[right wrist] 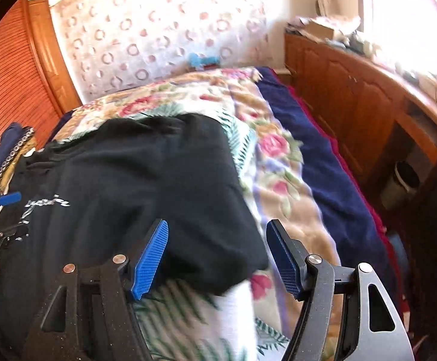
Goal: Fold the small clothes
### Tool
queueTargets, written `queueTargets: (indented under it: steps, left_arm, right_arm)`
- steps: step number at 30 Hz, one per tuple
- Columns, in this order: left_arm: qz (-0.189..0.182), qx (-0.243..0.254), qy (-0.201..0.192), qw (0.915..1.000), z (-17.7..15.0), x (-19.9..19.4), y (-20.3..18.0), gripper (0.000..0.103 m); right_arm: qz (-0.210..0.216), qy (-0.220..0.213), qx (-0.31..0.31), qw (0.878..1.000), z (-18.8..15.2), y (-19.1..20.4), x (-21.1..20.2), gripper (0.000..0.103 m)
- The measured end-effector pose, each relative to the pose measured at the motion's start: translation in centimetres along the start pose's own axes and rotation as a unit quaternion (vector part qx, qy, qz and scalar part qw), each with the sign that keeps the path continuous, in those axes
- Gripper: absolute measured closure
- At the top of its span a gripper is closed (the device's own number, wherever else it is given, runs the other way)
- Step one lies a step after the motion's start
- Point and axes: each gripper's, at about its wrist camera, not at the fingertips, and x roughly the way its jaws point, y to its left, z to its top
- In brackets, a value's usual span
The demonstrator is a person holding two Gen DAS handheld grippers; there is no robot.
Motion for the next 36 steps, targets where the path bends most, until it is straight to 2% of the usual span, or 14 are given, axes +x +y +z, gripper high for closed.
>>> queueTargets:
  steps: [5,10,14,18,22,27,31,36]
  left_arm:
    - [-0.004,0.004,0.022,0.9997,0.0,1.3,-0.5,0.0]
    - [-0.01,0.007,0.018,0.9998,-0.3,1.3,-0.5,0.0]
    - [-0.009,0.006,0.014,0.9998,-0.4,1.3,-0.7,0.0]
    - [-0.009,0.006,0.014,0.9998,-0.3,1.4,-0.8,0.0]
    - [-0.01,0.007,0.014,0.9998,-0.3,1.4,-0.9,0.0]
    - [-0.01,0.006,0.013,0.9998,-0.3,1.4,-0.9,0.0]
    - [-0.01,0.006,0.013,0.9998,-0.3,1.4,-0.9,0.0]
    - [-0.01,0.006,0.013,0.9999,-0.2,1.5,-0.9,0.0]
  right_arm:
    - [0.011,0.033,0.025,0.999,0.0,-1.0,1.2,0.033]
    - [0.029,0.048,0.041,0.998,1.3,-2.9,1.3,0.034]
    - [0.055,0.054,0.054,0.996,2.0,-3.6,1.9,0.045]
    - [0.081,0.058,0.058,0.993,1.8,-3.9,1.6,0.071]
    - [0.038,0.041,0.026,0.998,2.2,-3.0,0.5,0.091]
    - [-0.001,-0.01,-0.038,0.999,4.0,0.2,-1.8,0.092]
    - [0.023,-0.043,-0.074,0.996,5.4,3.9,-3.1,0.092]
    - [0.059,-0.024,-0.11,0.992,5.0,7.6,-1.3,0.092]
